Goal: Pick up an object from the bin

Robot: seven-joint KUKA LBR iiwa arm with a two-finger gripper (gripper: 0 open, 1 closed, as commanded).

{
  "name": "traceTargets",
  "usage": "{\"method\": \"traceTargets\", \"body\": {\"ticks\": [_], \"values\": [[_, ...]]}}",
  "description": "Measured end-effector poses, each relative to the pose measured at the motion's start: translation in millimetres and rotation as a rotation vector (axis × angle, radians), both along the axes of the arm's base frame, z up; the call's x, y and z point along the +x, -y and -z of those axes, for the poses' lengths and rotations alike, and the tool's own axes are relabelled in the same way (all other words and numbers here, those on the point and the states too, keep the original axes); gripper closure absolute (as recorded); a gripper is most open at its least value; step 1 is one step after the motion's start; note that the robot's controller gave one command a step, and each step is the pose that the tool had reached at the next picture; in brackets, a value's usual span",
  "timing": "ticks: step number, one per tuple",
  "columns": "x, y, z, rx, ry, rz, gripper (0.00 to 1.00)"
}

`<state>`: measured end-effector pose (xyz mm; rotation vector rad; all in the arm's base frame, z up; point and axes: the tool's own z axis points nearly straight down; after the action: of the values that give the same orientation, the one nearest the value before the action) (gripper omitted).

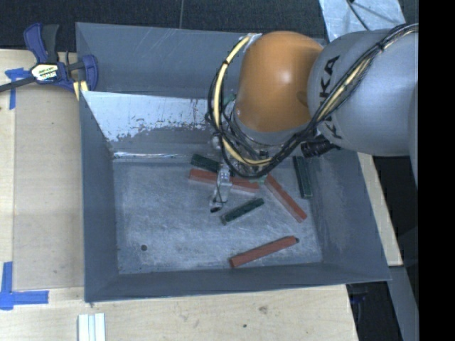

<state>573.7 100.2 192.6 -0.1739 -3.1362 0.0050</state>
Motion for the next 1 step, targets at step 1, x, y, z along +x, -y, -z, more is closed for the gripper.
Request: {"method": "traceTargets", "body": {"ticks": [1], "values": [[-22.7,55.9,67.1,0.001,-0.003,-0.196,0.0]]}}
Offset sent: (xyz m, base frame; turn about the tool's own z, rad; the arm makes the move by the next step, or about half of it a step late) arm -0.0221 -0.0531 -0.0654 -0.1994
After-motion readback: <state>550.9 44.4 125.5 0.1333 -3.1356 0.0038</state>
